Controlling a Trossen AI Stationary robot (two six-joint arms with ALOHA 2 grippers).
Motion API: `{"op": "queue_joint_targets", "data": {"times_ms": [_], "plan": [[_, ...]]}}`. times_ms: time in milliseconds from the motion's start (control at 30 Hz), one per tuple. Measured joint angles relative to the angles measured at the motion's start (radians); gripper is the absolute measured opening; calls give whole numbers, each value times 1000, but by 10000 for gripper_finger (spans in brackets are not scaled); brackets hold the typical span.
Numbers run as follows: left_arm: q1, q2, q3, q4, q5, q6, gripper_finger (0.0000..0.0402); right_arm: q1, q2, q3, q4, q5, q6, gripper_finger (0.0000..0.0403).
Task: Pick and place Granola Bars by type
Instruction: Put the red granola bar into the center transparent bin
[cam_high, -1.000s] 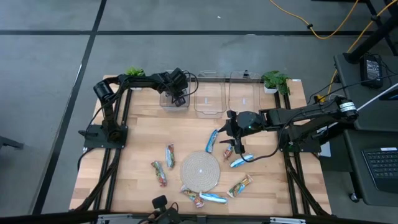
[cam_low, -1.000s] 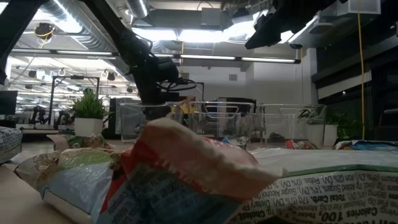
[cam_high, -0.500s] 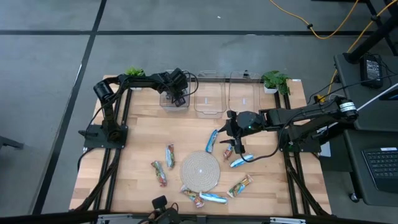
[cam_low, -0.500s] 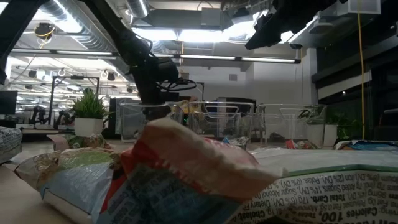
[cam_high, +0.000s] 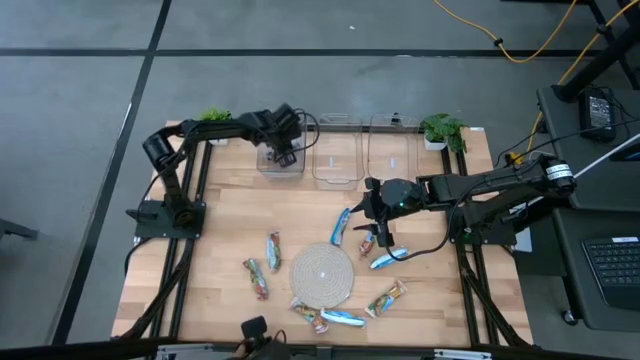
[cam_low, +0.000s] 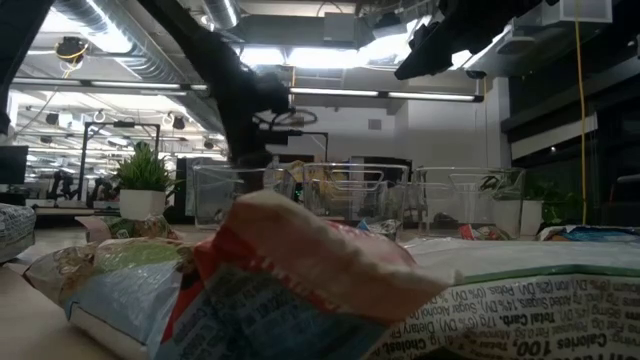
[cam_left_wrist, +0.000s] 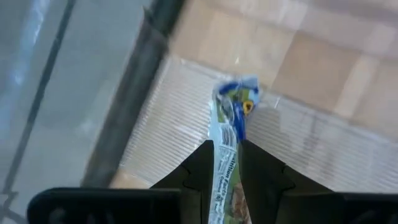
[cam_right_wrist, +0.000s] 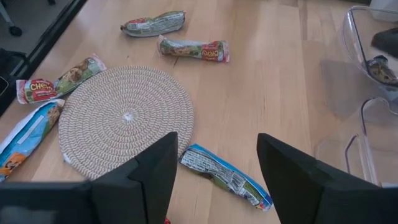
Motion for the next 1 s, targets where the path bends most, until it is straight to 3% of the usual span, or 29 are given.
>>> {"op": "queue_joint_targets", "data": {"times_ms": [433,700,1000], "plan": [[-136,-258,19,-75,0,-41,66,0,0,0,-26,0,27,222],[-306,-373,19,-100,8,-97,67,0,0,0,-26,0,30,222],[-511,-420,19,-123,-14,-174,65,0,0,0,-26,-1,81,222]]}}
